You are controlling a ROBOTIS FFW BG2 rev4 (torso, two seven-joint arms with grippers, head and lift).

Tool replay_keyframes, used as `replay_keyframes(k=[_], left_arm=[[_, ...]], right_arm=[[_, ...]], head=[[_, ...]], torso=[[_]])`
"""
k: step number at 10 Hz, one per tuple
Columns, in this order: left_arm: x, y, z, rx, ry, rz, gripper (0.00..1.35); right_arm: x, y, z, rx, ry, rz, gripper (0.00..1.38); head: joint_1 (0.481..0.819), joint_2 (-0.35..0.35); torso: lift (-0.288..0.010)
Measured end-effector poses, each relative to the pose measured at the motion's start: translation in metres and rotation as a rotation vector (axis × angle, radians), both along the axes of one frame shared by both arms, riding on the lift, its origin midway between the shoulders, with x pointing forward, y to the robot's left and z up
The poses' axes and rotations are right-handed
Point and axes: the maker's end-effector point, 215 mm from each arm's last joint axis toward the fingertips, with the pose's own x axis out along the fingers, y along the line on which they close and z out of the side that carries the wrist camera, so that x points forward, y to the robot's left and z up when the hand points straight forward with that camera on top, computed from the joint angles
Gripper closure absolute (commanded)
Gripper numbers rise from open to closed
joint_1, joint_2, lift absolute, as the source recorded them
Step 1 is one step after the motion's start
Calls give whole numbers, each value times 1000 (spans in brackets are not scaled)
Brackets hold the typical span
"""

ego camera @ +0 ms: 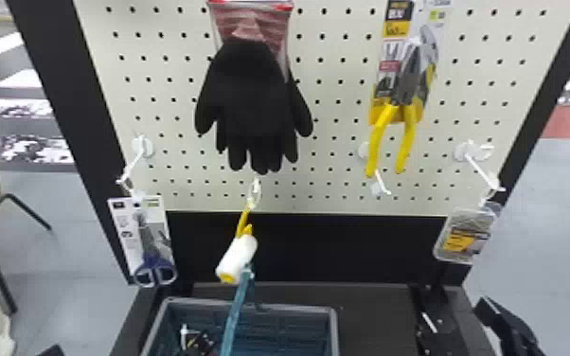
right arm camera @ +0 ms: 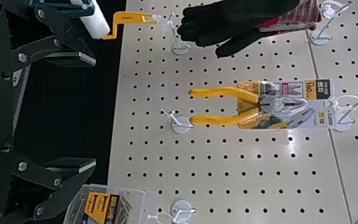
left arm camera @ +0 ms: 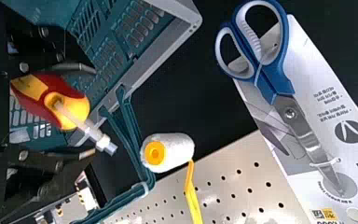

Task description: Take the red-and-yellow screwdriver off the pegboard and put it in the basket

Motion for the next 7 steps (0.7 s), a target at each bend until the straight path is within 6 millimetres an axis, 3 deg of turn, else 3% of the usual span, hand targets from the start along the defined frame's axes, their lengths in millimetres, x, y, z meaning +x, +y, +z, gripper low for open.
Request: replay_keyframes(k=[2,7], left_arm=[[3,1,3,8,-9,0,252],[9,2,10,20,-30,1,268]], right_arm=[[0,1,0,1,-1,3,496],[1,1,1,-1,-7,9,496]], head=[[549,0],[549,0]], torso=[[-100],[-100]])
